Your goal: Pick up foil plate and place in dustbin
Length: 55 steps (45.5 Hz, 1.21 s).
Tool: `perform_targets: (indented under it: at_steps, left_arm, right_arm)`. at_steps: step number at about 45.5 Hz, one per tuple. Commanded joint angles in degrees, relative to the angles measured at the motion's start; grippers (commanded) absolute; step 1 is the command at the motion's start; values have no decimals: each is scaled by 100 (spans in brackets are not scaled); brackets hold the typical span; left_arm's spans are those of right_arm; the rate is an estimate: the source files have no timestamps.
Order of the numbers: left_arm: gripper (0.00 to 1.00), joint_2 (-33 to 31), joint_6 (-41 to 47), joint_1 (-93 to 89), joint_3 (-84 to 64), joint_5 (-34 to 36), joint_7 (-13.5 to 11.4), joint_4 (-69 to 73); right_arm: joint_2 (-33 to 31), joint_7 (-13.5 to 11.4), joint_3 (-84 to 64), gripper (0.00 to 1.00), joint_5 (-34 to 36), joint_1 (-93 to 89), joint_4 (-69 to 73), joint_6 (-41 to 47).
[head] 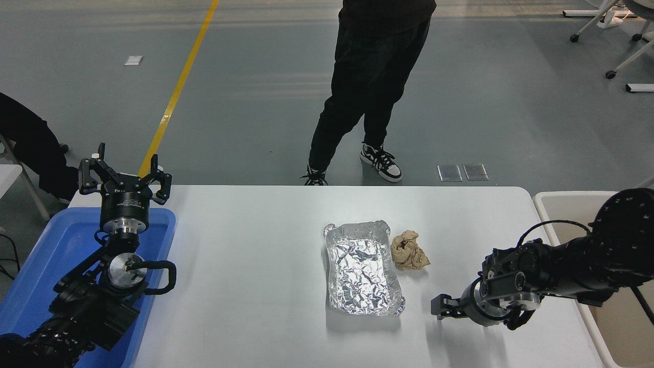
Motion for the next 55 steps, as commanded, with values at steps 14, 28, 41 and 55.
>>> perform_targets:
  at_steps: [14,28,41,55]
  left_arm:
    - [99,9,-1,0,8,0,-9,0]
    - [99,9,-1,0,8,0,-9,0]
    - [99,9,-1,0,-1,0,-9,0]
    - [99,9,-1,0,-1,-9,-17,0]
  right_arm:
    - [2,0,12,100,12,94,30,14]
    - [-226,-9,-199,100,64,1446,820,190]
    - [-472,9,-498,100,152,3925,2042,1015]
    - [-104,18,-173,100,1110,5648,2464,1877]
